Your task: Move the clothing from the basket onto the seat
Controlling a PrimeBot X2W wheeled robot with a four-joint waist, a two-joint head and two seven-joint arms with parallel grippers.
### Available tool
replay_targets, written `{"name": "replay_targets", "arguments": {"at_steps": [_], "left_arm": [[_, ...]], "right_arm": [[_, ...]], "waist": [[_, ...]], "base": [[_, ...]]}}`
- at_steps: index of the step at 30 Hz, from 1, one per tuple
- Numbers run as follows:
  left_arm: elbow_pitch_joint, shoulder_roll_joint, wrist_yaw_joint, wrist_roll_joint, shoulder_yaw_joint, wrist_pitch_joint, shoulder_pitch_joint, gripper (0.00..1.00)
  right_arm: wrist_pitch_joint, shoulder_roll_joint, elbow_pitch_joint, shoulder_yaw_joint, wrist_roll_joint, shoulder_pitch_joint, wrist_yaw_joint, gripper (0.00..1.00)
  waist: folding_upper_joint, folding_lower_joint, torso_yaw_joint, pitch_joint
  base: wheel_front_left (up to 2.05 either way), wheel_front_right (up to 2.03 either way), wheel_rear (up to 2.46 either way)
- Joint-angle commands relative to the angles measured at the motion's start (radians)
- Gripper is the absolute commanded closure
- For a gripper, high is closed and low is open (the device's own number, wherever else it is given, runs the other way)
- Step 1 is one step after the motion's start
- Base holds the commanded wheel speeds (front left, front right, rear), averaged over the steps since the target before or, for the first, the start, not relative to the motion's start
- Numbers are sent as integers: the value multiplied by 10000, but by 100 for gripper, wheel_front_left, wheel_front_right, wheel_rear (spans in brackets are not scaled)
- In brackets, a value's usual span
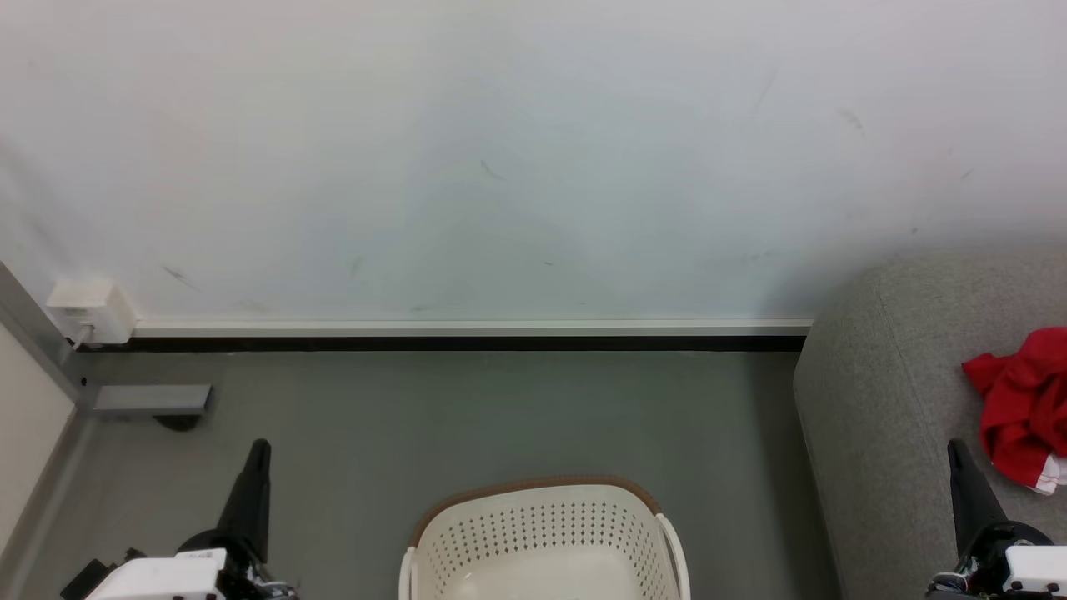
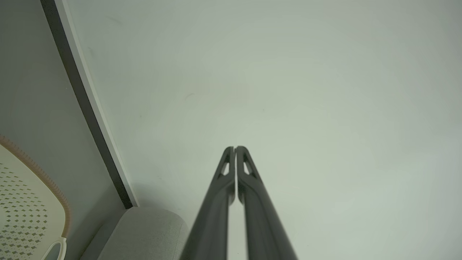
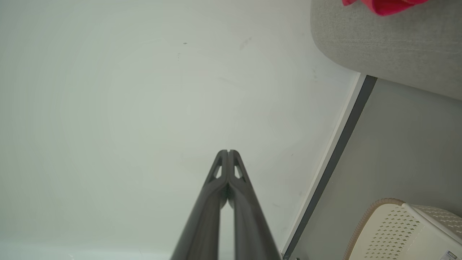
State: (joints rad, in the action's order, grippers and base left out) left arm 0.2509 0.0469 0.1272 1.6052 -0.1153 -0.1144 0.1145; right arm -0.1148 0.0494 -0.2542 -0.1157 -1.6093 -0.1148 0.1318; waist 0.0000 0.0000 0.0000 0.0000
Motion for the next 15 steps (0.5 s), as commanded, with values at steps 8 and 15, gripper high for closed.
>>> {"name": "replay_targets", "arguments": {"at_steps": [8, 15], "left_arm": [[-17, 63, 52, 111, -10, -55, 68, 100], [-18, 63, 52, 111, -9, -55, 68, 100]], "right_arm": [[-43, 7, 46, -38, -39, -55, -21, 100], [-43, 7, 46, -38, -38, -55, -21, 100]], "waist": [[0, 0, 0, 0], [0, 0, 0, 0]], "base": [[0, 0, 0], [0, 0, 0]]}}
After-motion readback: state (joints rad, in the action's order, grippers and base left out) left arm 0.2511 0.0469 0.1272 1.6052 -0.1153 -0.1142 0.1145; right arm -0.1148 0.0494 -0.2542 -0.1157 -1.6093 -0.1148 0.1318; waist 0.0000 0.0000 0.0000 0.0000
